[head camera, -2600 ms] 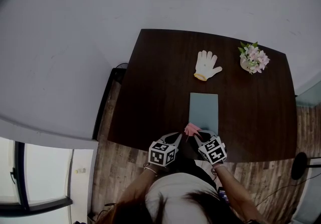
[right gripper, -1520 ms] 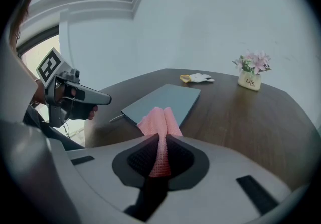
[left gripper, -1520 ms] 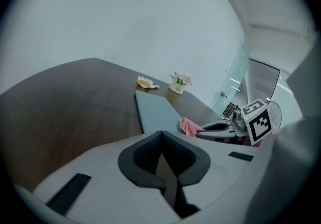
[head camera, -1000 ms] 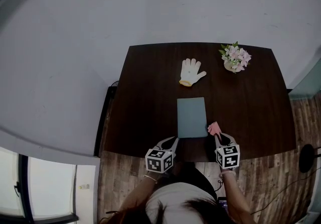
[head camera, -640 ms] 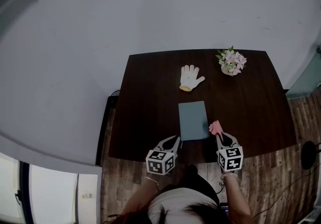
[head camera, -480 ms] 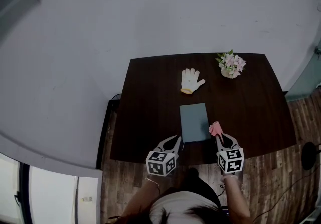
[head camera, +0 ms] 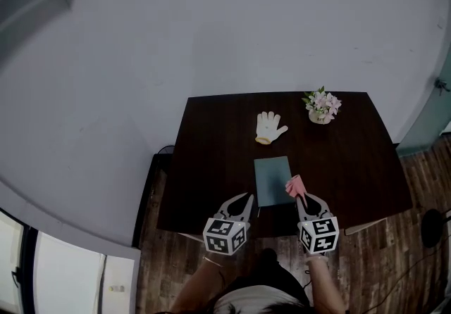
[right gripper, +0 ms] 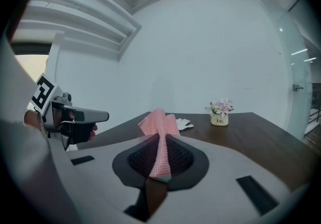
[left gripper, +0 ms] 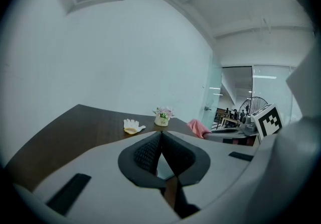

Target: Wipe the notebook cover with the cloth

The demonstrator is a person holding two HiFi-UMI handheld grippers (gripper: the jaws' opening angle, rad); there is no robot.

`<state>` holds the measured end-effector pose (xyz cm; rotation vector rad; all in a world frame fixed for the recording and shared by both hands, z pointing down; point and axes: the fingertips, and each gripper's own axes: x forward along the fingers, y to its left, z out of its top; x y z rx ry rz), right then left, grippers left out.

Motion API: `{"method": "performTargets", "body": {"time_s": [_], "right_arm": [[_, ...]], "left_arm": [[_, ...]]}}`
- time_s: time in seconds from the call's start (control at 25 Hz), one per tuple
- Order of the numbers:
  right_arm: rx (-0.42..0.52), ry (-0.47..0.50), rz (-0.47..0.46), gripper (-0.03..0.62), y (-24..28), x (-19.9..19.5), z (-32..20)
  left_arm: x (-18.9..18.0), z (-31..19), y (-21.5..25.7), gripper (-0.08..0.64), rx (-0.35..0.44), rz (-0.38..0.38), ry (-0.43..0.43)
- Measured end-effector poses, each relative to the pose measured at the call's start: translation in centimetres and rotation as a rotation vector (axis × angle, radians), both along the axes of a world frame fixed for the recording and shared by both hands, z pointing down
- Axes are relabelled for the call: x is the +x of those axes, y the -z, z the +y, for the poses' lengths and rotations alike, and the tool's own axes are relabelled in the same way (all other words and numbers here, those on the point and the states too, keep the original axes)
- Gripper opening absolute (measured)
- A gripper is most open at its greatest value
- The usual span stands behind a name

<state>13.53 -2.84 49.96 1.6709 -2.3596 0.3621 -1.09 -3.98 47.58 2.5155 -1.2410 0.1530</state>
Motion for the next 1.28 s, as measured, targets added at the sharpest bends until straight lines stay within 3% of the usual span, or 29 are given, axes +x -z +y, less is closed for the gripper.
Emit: {"method": "performTargets", "body": {"time_s": [0.72, 1.28], "right_arm": [[0.172, -0.001, 0.066, 0.039, 8.6, -2.5, 6.3], [0.219, 0.003, 0.112, 0.038, 11.2, -2.8, 10.6]], "left_arm": [[-2.9, 6.3, 8.3, 0.018, 0.220, -0.080, 0.033], [-4.4, 10.6, 11.4, 0.020, 0.275, -0.020, 0.039]]}}
